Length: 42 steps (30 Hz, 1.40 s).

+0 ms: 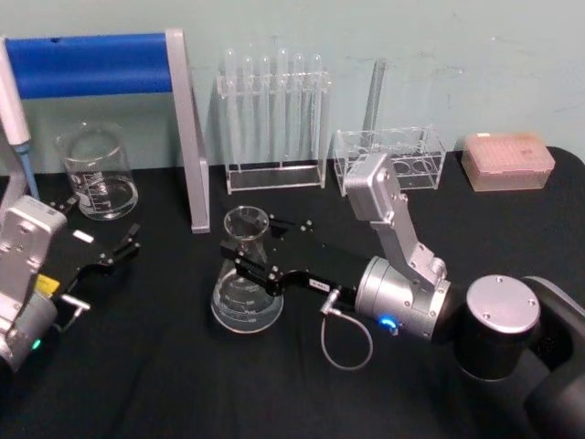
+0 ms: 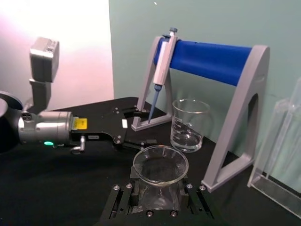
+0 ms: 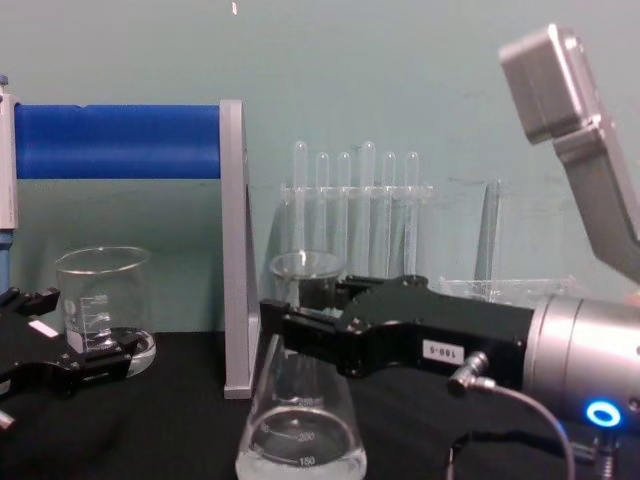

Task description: Grasp the erlenmeyer flask with one hand, shake it three times, then place it back.

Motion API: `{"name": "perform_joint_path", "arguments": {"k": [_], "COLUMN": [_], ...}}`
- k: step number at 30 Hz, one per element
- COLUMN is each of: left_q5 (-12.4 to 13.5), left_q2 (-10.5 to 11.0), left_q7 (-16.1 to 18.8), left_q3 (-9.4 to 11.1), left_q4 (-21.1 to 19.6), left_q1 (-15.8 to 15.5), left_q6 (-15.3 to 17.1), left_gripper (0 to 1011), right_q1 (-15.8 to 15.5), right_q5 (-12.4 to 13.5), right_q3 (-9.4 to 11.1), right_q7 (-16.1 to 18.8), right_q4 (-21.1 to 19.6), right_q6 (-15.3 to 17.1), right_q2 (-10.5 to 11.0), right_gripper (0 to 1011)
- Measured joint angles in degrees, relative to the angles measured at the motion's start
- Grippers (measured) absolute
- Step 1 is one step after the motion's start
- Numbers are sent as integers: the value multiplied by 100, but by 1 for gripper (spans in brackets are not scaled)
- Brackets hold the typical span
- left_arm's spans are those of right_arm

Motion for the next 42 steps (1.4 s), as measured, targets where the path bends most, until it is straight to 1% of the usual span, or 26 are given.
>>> {"name": "perform_joint_path", "arguments": {"k": [13,26,42], "left_q5": [0,0,0], "left_q2": [0,0,0], "left_q7": [0,0,0], "left_q3": [0,0,0], "left_q4": [0,0,0], "left_q1": [0,0,0], "left_q6": [0,0,0], "left_gripper": [1001,1001,1001], "right_q1": [-91,-124,-159], "right_q5": [-58,-129,-167], "right_q3": [57,64,65], "right_q7": [-78,-64,-54], "right_q4": [319,443,450], "right_q6": [-202,-177,-93], "right_q2": [-176,-224,-242], "right_gripper": [449,449,449]}}
